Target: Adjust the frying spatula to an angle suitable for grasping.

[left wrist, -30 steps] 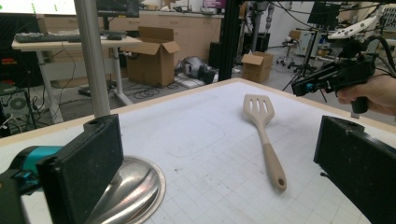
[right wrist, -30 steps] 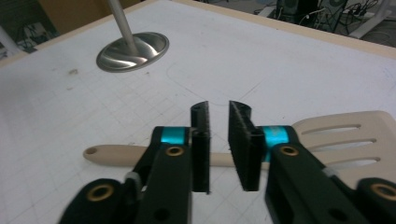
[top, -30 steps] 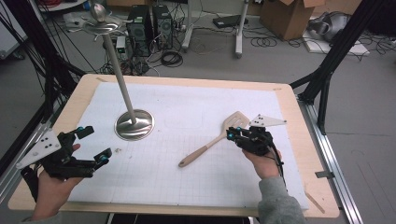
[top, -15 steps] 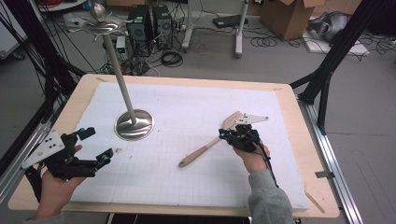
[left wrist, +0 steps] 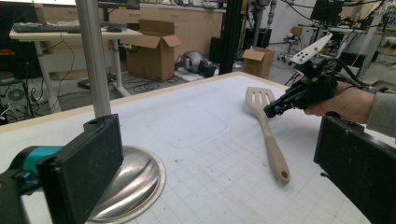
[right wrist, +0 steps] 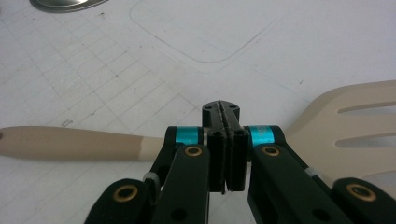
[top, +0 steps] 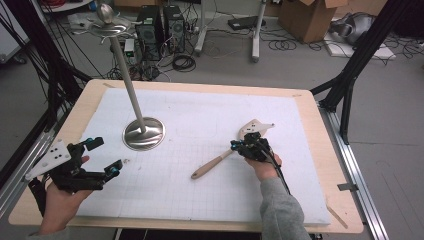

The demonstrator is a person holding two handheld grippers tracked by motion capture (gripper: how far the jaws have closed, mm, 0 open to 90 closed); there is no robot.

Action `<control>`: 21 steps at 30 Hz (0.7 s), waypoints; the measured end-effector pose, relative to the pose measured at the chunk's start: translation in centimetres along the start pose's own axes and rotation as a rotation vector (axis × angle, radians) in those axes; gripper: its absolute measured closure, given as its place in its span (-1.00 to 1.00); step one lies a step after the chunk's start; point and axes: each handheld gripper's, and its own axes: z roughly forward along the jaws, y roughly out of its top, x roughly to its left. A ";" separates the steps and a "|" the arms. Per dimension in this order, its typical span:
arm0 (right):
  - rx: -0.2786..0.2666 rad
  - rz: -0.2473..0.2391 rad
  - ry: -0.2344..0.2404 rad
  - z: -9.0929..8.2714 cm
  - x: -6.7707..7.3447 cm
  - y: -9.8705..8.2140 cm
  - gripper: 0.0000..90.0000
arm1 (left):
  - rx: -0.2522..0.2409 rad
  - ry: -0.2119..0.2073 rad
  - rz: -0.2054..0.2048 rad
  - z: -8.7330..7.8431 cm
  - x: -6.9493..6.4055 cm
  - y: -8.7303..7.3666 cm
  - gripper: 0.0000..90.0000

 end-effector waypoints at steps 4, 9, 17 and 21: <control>0.005 0.022 0.008 0.8 -0.3 -0.2 1.00 | 0.006 0.000 0.001 0.0 0.0 -0.1 -0.96; 0.034 0.057 -0.019 2.0 -0.5 -0.3 1.00 | 0.008 -0.005 -0.002 0.1 0.0 -0.2 -0.96; 0.038 0.075 -0.030 2.7 -0.7 -0.4 1.00 | 0.017 -0.014 -0.002 0.3 -0.1 -0.3 -0.96; 0.037 0.079 -0.038 2.8 -0.9 -0.4 1.00 | 0.018 -0.016 -0.003 0.3 -0.1 -0.3 -0.96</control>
